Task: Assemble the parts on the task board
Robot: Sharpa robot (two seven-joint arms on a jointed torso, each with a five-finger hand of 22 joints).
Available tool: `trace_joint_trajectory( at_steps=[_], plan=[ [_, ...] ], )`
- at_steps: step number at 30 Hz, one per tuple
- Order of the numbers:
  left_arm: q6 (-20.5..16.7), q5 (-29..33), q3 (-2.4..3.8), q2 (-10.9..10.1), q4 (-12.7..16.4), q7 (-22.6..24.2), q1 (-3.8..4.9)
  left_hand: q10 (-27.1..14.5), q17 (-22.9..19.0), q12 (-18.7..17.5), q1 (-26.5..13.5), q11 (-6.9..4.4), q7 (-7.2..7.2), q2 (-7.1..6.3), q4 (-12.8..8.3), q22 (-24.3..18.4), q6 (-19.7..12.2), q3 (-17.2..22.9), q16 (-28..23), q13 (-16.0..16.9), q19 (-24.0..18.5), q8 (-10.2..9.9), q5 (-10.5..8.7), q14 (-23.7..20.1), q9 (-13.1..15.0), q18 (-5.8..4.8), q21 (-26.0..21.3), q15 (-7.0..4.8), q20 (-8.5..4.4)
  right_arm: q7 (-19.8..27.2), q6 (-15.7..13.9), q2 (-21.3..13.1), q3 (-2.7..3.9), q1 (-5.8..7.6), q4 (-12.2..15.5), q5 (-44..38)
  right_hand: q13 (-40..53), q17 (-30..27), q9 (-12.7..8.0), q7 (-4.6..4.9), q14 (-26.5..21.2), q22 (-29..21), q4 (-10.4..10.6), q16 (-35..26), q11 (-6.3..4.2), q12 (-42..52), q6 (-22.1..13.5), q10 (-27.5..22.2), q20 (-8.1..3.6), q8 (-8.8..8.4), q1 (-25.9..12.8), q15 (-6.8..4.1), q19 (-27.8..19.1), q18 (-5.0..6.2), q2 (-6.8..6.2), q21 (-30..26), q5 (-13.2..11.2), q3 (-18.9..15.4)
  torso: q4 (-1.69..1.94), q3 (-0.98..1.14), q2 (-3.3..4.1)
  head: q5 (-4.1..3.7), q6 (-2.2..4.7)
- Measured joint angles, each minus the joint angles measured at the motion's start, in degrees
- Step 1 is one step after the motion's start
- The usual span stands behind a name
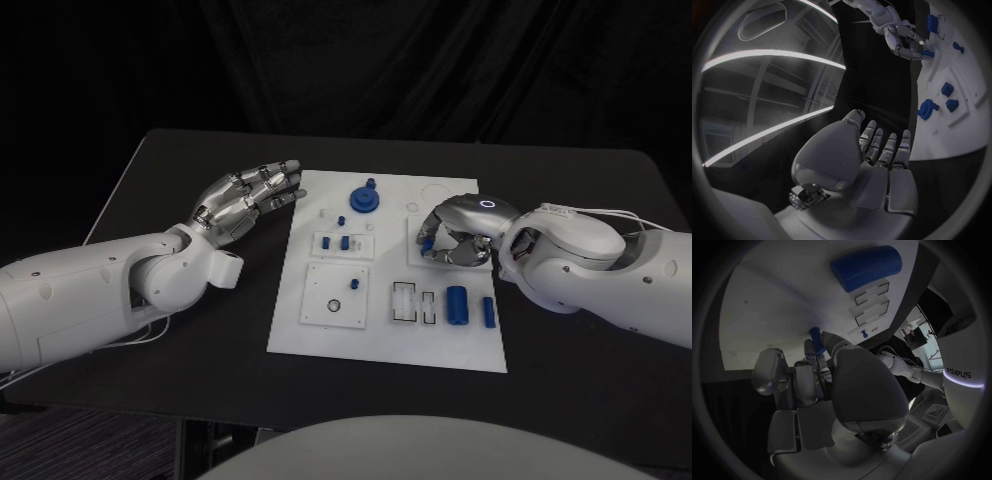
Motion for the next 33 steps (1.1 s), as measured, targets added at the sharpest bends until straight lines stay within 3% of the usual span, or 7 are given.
trace_joint_trajectory(
  at_steps=[5,8,17,27,33],
  plan=[
    [0.1,0.0,0.00,0.0,-0.1,-0.1,-0.07,0.0,0.0,0.0,0.0,0.00,0.21,0.00,0.0,0.0,0.2,0.0,0.0,0.1,0.0,0.0,0.00,0.0,0.0,0.00,0.0,0.00,0.00,0.1,-0.3,0.0,0.00,-0.02,0.0,0.0,-0.1,0.3,0.5,-0.50,0.6,0.0,-1.4,0.0,-0.35,-0.2,1.7,2.2,-0.52,0.57,1.5,-0.60,0.5,0.00,0.25,1.2,0.9,1.4,0.03,0.01,-0.01,-0.04,0.00],
    [0.2,0.0,0.00,0.0,-0.1,-0.2,-0.15,0.2,0.0,0.4,0.0,0.23,0.21,0.00,-0.1,0.0,0.2,0.4,0.0,0.1,0.0,0.0,0.00,0.0,0.0,0.00,0.0,0.00,0.00,0.2,-0.8,-0.2,0.00,-0.03,0.1,0.0,-0.1,0.4,1.0,-0.82,0.5,0.0,-2.5,0.0,-0.89,-0.6,2.5,3.4,-0.75,0.88,1.9,-0.98,0.7,0.00,0.32,1.3,-1.7,2.5,0.03,0.01,-0.02,0.11,0.00],
    [0.3,0.0,0.00,-0.2,-0.1,-0.4,-0.29,0.4,0.0,0.6,0.0,0.38,0.57,0.00,-0.2,0.0,0.6,0.5,0.2,0.1,0.1,0.2,0.00,0.0,0.0,0.00,0.0,0.00,0.12,0.5,-3.2,-2.0,0.01,0.15,2.6,0.0,0.2,-0.1,1.9,-1.33,0.5,0.0,-3.3,-0.3,-0.23,-0.5,4.2,4.1,-1.13,1.72,2.4,-1.38,0.7,0.01,0.80,1.3,-2.5,3.8,0.01,0.01,-0.03,0.48,0.00],
    [0.3,0.0,0.00,-0.4,0.0,-0.5,-0.33,0.4,0.0,0.9,0.0,0.44,0.62,0.00,-0.2,0.0,0.6,0.6,0.2,0.1,0.2,0.2,0.00,0.0,0.0,0.00,0.0,0.00,0.21,0.6,-5.4,-3.3,0.06,4.01,7.3,0.0,0.5,-0.1,2.3,-1.33,0.5,0.0,-3.3,-0.3,-0.23,-0.8,4.6,4.1,-1.33,1.96,2.4,-1.38,0.9,0.01,0.80,1.5,-2.9,3.8,-0.04,0.01,-0.03,0.68,0.00],
    [0.3,0.0,0.00,-0.3,-0.1,-0.6,-0.33,0.4,0.0,0.9,-0.6,0.44,0.82,0.26,0.0,-0.3,0.8,0.8,0.2,0.1,0.2,0.2,0.00,0.0,0.0,0.00,0.0,0.01,0.21,0.7,-5.3,-0.8,0.03,4.63,8.9,0.0,0.5,0.1,2.5,-1.54,0.5,0.0,-3.3,-0.3,-0.09,-0.8,4.8,4.3,-1.33,2.06,2.4,-1.38,0.9,0.01,0.79,1.8,-2.9,3.8,-0.04,-0.03,-0.03,0.57,0.00]
  ],
)
